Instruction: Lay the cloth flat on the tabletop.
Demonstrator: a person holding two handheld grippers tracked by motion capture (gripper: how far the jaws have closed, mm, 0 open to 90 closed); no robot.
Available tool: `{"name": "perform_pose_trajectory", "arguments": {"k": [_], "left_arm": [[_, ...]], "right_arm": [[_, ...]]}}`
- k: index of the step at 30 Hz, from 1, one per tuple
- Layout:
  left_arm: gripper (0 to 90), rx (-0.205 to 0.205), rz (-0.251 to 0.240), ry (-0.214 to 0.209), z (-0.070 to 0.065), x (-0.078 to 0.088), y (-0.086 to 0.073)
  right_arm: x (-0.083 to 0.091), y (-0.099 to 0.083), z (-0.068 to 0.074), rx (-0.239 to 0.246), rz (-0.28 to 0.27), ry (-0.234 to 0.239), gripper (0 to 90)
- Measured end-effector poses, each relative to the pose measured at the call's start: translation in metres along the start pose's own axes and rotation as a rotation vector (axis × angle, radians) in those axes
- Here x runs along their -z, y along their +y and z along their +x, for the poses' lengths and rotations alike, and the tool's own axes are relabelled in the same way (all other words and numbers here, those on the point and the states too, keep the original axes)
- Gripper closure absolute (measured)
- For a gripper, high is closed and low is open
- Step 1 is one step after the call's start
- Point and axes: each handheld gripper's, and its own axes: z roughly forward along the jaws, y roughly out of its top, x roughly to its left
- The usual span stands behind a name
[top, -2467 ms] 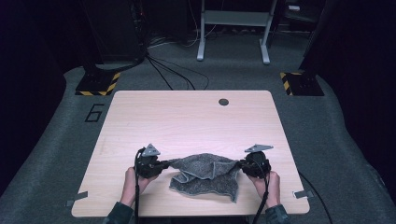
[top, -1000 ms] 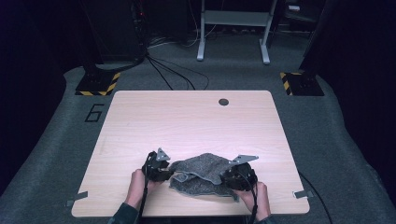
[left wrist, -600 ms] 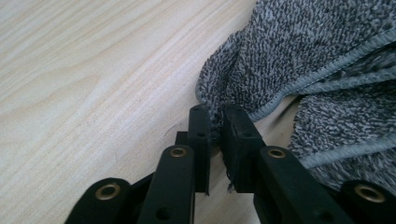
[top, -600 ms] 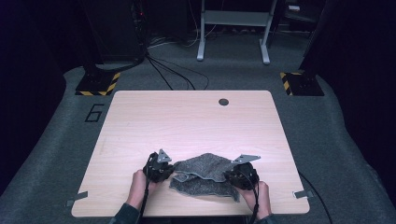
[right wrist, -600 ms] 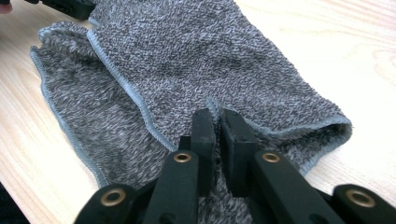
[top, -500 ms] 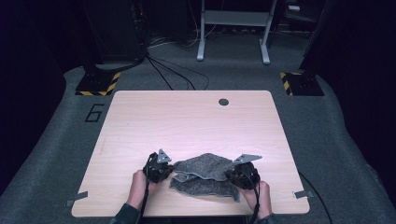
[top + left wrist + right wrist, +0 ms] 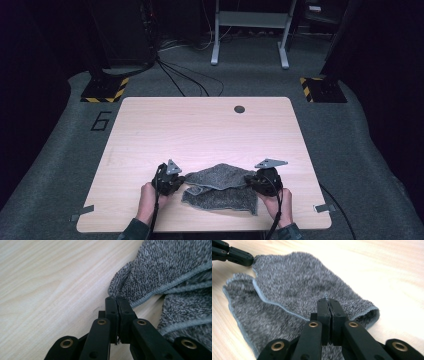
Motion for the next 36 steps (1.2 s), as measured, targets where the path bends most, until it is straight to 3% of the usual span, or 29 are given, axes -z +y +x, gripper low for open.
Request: {"name": "perform_pose_trajectory", "arguments": {"k": [4, 13, 16, 23, 29, 31, 36], "left_arm": [[88.4, 0.025, -0.044, -0.003, 0.004, 0.009, 0.005], [88.7, 0.019, -0.101, 0.009, 0.012, 0.029, 0.020], [88.7, 0.022, -0.122, 0.004, 0.017, 0.038, 0.030], [88.7, 0.029, -0.087, -0.021, 0.026, 0.037, 0.037], [88.8, 0.049, -0.069, -0.039, 0.035, 0.029, 0.039], [88.8, 0.047, -0.064, -0.041, 0.041, 0.026, 0.045], [88.9, 0.054, -0.064, -0.030, 0.062, 0.019, 0.068]], "right_arm": [[0.004, 0.009, -0.003, 0.013, -0.025, -0.008, 88.5], [0.014, 0.028, -0.008, 0.026, -0.071, -0.034, 88.8], [0.021, 0.043, -0.011, 0.043, -0.098, -0.046, 88.9], [0.019, 0.052, -0.016, 0.033, -0.095, -0.023, 89.0], [0.005, 0.052, -0.021, 0.021, -0.046, -0.017, 89.1], [0.003, 0.054, -0.022, 0.025, -0.044, -0.016, 89.2], [-0.008, 0.081, -0.035, 0.033, -0.044, -0.029, 89.4]]}}
